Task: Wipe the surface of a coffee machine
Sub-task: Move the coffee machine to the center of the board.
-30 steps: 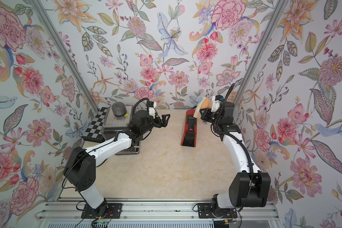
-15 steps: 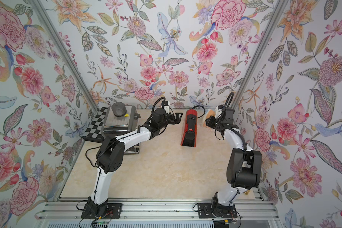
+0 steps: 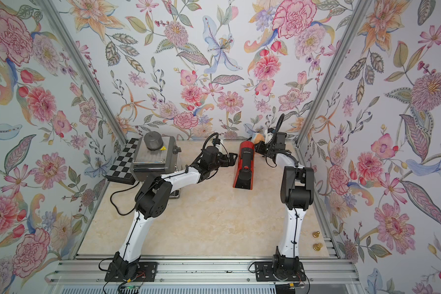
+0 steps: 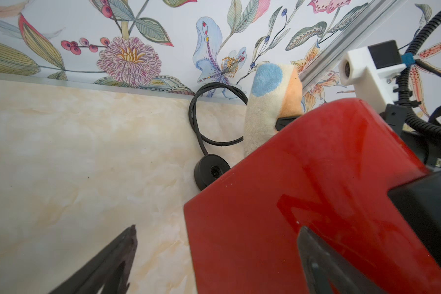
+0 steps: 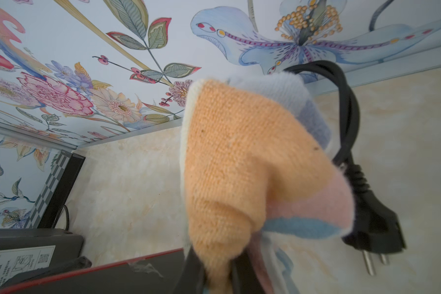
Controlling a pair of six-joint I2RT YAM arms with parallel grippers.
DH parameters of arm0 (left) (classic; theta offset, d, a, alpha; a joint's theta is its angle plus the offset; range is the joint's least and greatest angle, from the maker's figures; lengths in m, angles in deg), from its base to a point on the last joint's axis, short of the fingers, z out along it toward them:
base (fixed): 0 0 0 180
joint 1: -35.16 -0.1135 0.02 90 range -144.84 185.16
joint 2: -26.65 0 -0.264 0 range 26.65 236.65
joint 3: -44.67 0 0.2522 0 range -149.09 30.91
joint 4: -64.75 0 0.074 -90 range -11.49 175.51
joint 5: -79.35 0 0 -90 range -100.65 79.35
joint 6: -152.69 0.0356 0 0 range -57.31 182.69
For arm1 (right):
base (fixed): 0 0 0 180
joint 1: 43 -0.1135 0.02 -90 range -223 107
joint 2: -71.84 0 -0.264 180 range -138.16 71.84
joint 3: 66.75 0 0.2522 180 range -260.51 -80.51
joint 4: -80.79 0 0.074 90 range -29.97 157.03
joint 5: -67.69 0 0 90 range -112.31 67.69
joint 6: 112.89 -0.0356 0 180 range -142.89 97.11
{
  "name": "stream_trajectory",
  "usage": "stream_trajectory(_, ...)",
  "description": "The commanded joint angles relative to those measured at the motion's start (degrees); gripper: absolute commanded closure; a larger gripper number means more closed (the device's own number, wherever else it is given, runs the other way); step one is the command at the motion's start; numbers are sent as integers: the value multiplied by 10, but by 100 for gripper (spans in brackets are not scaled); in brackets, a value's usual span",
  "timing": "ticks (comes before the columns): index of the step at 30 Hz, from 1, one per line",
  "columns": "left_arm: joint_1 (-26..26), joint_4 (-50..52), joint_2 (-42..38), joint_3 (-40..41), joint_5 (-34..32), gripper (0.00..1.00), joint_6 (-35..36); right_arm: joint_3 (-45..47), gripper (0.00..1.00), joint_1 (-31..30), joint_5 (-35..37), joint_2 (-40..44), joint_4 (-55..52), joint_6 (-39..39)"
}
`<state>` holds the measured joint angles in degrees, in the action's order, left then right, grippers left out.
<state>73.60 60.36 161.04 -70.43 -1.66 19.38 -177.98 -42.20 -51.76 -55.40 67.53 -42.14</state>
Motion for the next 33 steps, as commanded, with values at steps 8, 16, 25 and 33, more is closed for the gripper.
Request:
stream_trajectory(8,10,-44,-1,36,31,1,-30,117,100,-46,-36,25,71,18)
stream_trajectory(16,14,-80,-46,119,34,1,-32,254,100,-81,-54,83,181,-21)
stream_trajectory(25,27,-121,-124,243,30,1,-38,361,100,-148,-43,149,226,-50)
stream_trajectory(33,63,-149,-198,349,0,1,-48,452,100,-226,22,231,220,-74)
